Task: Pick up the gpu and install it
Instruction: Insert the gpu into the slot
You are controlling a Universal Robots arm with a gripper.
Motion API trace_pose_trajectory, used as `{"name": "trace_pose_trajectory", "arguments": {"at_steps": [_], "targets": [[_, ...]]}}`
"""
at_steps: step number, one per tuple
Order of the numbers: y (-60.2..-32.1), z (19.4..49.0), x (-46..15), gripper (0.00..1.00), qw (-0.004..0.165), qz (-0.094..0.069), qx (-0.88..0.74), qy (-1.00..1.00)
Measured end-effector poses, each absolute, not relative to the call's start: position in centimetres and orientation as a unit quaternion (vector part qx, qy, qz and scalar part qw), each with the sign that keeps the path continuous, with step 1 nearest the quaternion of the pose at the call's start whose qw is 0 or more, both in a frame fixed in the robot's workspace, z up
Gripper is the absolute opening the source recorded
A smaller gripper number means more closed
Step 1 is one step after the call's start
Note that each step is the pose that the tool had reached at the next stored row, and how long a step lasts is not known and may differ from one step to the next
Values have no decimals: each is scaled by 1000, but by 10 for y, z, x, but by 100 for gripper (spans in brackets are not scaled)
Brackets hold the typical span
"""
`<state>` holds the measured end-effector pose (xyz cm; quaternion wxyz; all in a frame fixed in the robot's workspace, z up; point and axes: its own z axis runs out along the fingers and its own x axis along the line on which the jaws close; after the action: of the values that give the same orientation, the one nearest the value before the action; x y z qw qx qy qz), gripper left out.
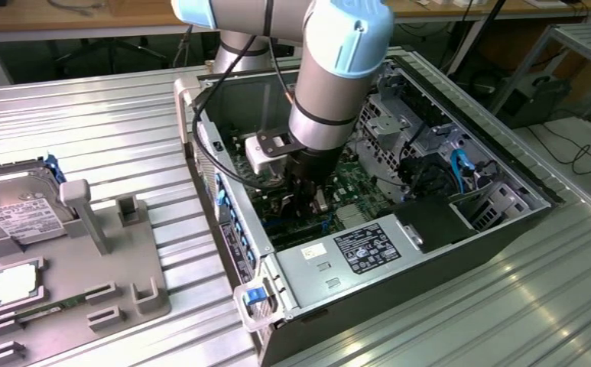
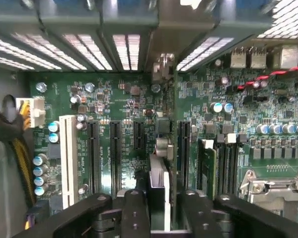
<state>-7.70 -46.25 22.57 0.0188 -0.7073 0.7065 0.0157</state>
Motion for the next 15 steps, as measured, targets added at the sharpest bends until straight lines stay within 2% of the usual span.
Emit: {"name": "trace_pose_trajectory", "arguments": {"at_steps": [4,15], "targets": [[-462,234,-77,35,19,13,-707,706],[-459,281,-77,35,23,7,-708,706]]}}
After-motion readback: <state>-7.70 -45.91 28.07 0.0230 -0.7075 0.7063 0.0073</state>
